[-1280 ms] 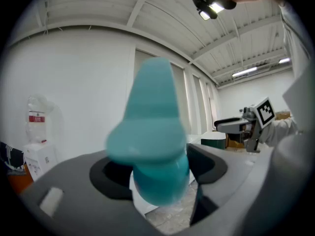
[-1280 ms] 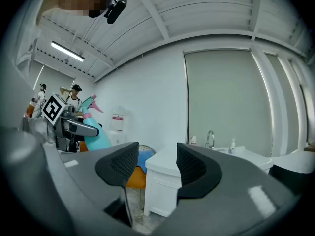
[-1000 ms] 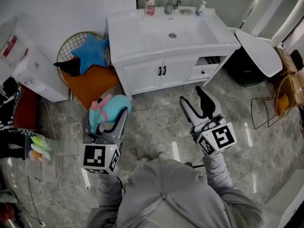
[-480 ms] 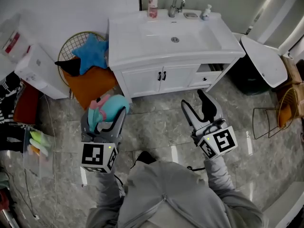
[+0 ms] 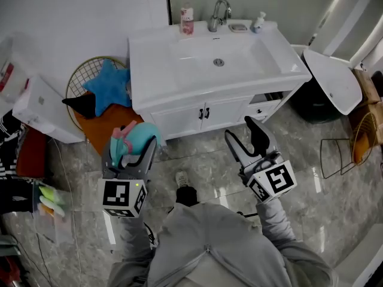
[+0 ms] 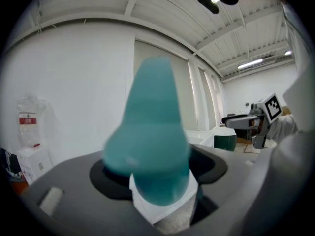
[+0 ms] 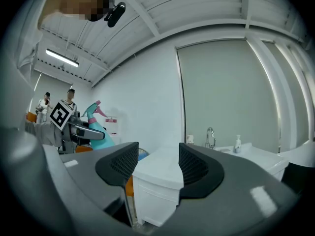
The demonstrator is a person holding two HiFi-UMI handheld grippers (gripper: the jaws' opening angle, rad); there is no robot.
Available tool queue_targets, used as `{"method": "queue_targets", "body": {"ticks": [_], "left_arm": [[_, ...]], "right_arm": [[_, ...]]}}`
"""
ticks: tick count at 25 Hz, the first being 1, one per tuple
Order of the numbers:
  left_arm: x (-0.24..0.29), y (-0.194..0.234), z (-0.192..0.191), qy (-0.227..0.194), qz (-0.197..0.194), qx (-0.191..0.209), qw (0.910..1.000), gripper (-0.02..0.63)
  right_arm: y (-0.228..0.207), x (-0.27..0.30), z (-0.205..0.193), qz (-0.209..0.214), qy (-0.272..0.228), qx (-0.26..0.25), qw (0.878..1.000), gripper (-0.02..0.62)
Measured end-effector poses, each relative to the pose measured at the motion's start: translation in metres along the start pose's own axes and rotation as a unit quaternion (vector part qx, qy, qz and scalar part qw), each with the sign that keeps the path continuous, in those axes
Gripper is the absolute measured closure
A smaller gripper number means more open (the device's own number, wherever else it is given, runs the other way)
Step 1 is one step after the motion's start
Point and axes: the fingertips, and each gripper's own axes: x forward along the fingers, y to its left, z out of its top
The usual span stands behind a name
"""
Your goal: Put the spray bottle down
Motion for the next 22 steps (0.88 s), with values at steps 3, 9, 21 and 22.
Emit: {"method": "queue_targets", "body": {"ticks": [3,9,21,22], "left_arm": [[0.041,0.029,0.006,-0.003,-0.008,0.01,0.9999,0.221],[0.121,0.084,0.018,-0.01,-0.04,0.024,0.9989,0.221],[0.24,0.151,0.01,0.001,-0.077,0.015,0.9969,0.221],[0.247,0.155,0.01,0.002,-0.077,0.014,0.9969,0.221]], "right_arm": [[-0.016,0.042,0.002,-0.012,-0.004,0.002,1.0,0.357],[-0.041,0.126,0.007,-0.035,-0.009,0.004,0.999,0.357],[-0.074,0.234,0.002,-0.049,0.011,-0.005,0.999,0.357],[-0.077,0.241,0.001,-0.048,0.012,-0.005,0.999,0.357]]}}
